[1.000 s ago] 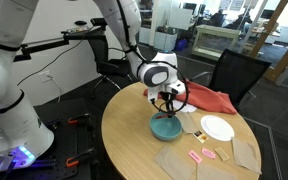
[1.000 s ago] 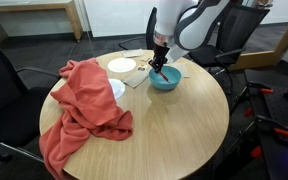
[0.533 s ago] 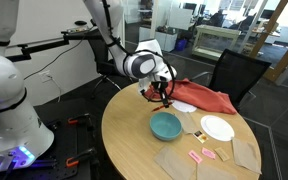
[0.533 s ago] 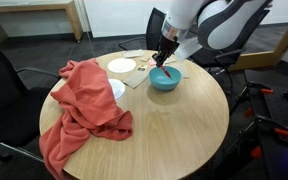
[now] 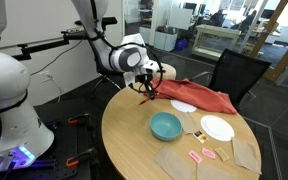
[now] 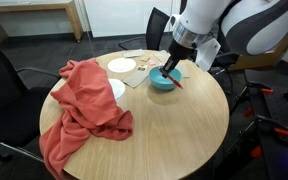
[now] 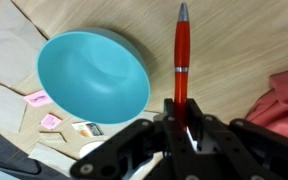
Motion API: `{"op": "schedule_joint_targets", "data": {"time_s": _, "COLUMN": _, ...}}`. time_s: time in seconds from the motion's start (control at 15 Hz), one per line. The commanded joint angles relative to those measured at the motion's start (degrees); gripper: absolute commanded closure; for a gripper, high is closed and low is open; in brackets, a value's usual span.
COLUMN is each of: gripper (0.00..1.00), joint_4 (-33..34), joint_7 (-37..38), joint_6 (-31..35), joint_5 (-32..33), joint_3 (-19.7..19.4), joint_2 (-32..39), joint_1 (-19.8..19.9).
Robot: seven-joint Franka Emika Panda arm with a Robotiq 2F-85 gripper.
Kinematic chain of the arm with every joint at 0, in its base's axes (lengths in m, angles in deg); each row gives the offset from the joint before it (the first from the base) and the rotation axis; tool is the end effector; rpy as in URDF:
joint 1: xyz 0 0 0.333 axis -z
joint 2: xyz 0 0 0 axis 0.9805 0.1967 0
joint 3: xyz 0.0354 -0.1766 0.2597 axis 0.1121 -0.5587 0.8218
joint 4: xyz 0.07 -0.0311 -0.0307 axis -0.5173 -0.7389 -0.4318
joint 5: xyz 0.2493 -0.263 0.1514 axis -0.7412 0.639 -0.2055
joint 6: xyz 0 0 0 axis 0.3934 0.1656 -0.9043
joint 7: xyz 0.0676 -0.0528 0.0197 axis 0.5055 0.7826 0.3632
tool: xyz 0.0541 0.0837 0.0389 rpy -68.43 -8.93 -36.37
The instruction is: Remove the pen from the bowl and put it on the table
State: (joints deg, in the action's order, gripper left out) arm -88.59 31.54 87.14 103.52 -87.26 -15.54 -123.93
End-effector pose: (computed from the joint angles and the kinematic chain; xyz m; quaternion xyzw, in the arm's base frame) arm 0.5000 0.0774 0.2185 0.9784 -0.0708 0.1794 0.0745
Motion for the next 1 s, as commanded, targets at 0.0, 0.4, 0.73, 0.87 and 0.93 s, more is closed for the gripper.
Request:
{"op": "schedule_joint_targets", "data": {"time_s": 0.0, "gripper": 0.96, "joint_4": -3.85, "joint_7": -5.96, "joint_6": -5.08, "joint_5": 0.2, "joint_3": 4.04, "joint_2": -5.86, "joint_1": 2.08}}
{"op": "schedule_joint_targets", "data": {"time_s": 0.4, "gripper": 0.96, "joint_4": -3.56, "joint_7": -12.05, "joint_6": -9.58, "joint_5": -0.32, "joint_3": 7.71, "joint_2": -2.49, "joint_1": 3.41}}
{"op": "schedule_joint_targets", "data": {"time_s": 0.73, "gripper": 0.96, "joint_4": -2.72, "joint_7": -13.3, "joint_6": -7.36, "joint_5": 2.65, "joint_3": 12.54, "joint_2": 2.06, "joint_1": 8.12}}
{"op": "schedule_joint_targets", "data": {"time_s": 0.87, "gripper": 0.96, "joint_4": -2.13, "joint_7": -14.52, "joint_6": -7.4, "joint_5": 2.14, "joint_3": 16.06, "joint_2": 3.39, "joint_1": 11.65}}
{"op": "schedule_joint_targets", "data": {"time_s": 0.93, "gripper": 0.96, "joint_4": -1.77, "joint_7": -15.02, "joint_6": -7.36, "joint_5": 1.84, "joint_3": 17.62, "joint_2": 4.09, "joint_1": 13.37}}
